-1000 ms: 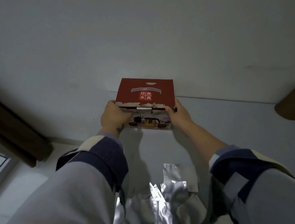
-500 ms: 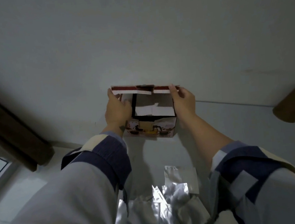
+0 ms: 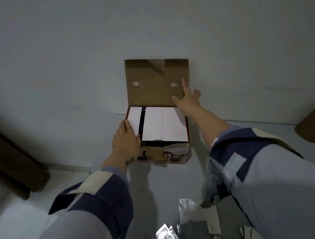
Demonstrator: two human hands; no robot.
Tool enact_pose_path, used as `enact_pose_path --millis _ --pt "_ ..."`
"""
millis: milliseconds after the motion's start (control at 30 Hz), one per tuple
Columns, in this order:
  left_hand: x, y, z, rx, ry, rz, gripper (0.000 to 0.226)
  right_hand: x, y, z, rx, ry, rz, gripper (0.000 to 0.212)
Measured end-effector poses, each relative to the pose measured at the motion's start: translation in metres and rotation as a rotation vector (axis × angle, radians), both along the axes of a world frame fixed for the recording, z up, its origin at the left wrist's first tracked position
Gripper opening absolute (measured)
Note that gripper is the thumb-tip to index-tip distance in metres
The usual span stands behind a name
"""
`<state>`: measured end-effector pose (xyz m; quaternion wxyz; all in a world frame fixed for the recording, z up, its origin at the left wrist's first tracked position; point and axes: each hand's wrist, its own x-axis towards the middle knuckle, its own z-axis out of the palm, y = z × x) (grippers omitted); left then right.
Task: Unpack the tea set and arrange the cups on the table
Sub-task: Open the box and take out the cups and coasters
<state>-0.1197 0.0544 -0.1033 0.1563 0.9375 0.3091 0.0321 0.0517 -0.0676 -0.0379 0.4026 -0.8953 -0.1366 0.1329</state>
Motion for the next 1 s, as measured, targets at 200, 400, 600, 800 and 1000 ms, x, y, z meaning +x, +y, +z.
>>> enact_pose_path --millis 200,400,600,800,1000 --pt "0.0 0.003 0.0 0.027 0.011 -0.033 0.067 -0.011 0.001 -0.005 0.023 0.075 0.06 0.086" --pt "0.0 0.002 0.003 -0.021 0.006 -0.031 0.068 -0.067 -0.017 -0.032 -0.292 -0.085 0.344 0.109" --pt "-0.002 -0.001 0.006 -0.05 0.02 -0.029 0.07 -0.081 -0.031 -0.051 -0.194 -0.337 0.342 0.079" --pt "-0.004 -0.006 0.007 -0.031 0.002 -0.008 0.067 -0.086 -0.059 -0.039 0.399 -0.206 -0.202 0.039" --pt "-0.003 -0.01 0.007 -0.034 -0.008 0.008 0.066 -0.08 -0.081 -0.058 1.011 0.737 -0.711 0.04"
